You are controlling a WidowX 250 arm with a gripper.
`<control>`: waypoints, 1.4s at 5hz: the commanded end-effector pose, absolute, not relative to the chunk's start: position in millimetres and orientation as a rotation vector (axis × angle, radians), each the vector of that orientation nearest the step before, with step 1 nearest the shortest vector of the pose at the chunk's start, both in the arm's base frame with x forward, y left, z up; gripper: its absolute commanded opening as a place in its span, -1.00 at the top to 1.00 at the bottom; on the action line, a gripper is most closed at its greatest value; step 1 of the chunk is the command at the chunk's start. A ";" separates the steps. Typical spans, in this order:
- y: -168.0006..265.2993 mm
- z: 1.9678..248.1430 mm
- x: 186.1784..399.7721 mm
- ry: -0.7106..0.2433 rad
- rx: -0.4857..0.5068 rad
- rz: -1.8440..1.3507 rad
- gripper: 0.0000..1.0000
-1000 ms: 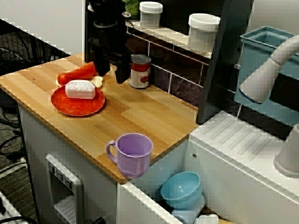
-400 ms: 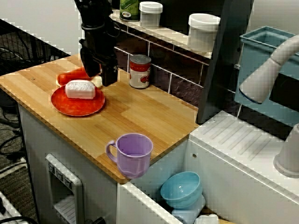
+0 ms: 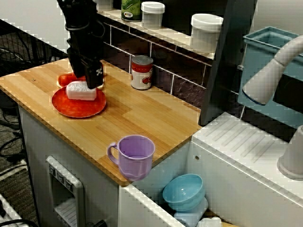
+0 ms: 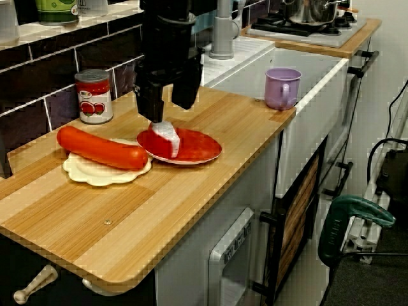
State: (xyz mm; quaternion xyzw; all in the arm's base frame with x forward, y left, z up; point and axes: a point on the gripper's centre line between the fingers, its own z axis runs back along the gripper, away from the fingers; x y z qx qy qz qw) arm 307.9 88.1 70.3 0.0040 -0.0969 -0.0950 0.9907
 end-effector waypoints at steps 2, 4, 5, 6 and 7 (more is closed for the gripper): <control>104.0 81.1 296.3 -0.246 0.051 -0.272 -1.00; 107.1 75.2 295.6 -0.259 0.089 -0.314 -1.00; 110.3 71.4 298.4 -0.256 0.102 -0.319 -1.00; 111.3 71.6 300.9 -0.240 0.093 -0.314 -1.00; 112.4 73.7 302.9 -0.235 0.086 -0.316 -1.00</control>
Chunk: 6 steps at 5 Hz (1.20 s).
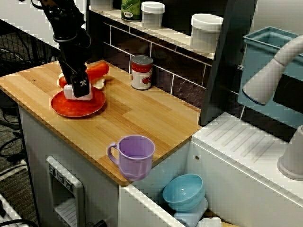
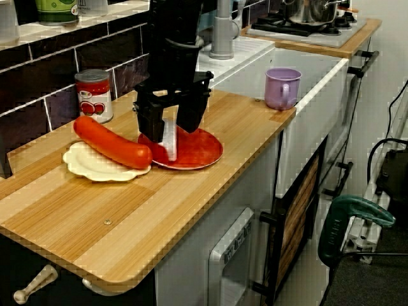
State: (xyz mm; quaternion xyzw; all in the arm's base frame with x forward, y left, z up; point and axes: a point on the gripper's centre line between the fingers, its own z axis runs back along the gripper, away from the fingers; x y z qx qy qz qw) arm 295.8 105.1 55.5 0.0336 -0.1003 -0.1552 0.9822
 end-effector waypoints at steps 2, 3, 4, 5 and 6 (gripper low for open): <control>114.9 83.4 309.9 -0.230 0.052 -0.324 -1.00; 117.1 88.0 313.1 -0.233 0.048 -0.330 -1.00; 120.3 87.7 314.5 -0.232 0.040 -0.339 -1.00; 121.0 88.2 313.6 -0.232 0.032 -0.338 -1.00; 116.8 89.3 309.7 -0.226 0.019 -0.338 -1.00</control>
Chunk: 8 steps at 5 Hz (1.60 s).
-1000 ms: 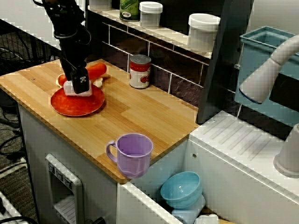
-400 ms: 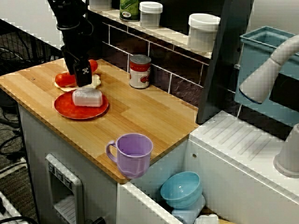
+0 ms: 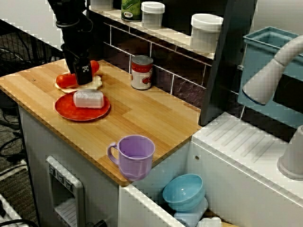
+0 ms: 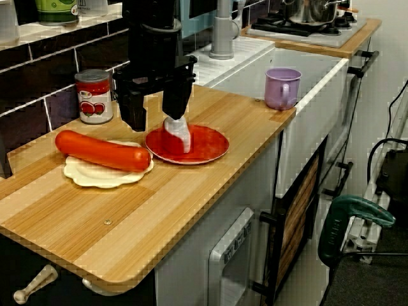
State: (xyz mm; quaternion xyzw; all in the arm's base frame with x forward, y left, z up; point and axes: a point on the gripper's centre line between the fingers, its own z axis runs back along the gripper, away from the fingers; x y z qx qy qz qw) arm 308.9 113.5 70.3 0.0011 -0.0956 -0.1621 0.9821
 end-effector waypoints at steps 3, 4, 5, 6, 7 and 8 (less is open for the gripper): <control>91.4 80.8 296.9 -0.280 0.003 -0.391 -1.00; 89.0 81.4 298.8 -0.313 -0.004 -0.429 -1.00; 88.3 79.5 300.9 -0.318 -0.016 -0.442 -1.00; 88.8 74.7 300.6 -0.321 -0.037 -0.490 -1.00; 87.6 69.6 301.3 -0.310 -0.050 -0.525 -1.00; 88.1 64.6 302.3 -0.310 -0.055 -0.569 -1.00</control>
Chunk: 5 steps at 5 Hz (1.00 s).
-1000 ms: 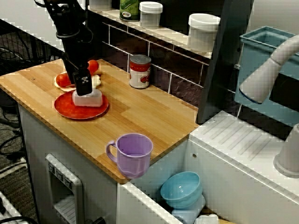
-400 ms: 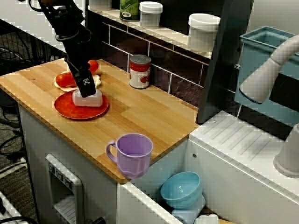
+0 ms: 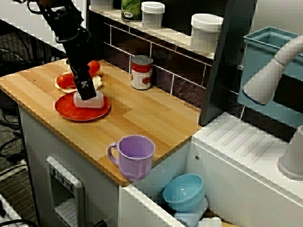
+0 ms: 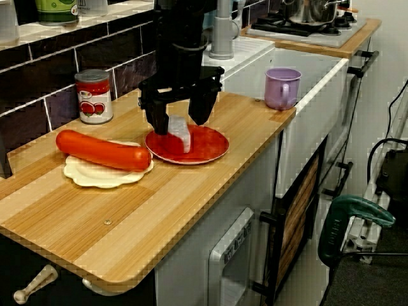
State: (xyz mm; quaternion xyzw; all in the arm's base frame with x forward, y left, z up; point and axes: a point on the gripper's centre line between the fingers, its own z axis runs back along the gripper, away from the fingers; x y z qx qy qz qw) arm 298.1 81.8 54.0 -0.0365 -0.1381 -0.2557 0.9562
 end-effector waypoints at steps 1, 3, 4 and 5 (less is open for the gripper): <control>88.9 59.7 303.3 -0.314 -0.056 -0.602 -1.00; 89.7 54.8 302.5 -0.322 -0.018 -0.576 -1.00; 89.7 52.3 303.1 -0.337 0.061 -0.548 -0.20; 93.7 54.6 305.2 -0.338 0.058 -0.516 1.00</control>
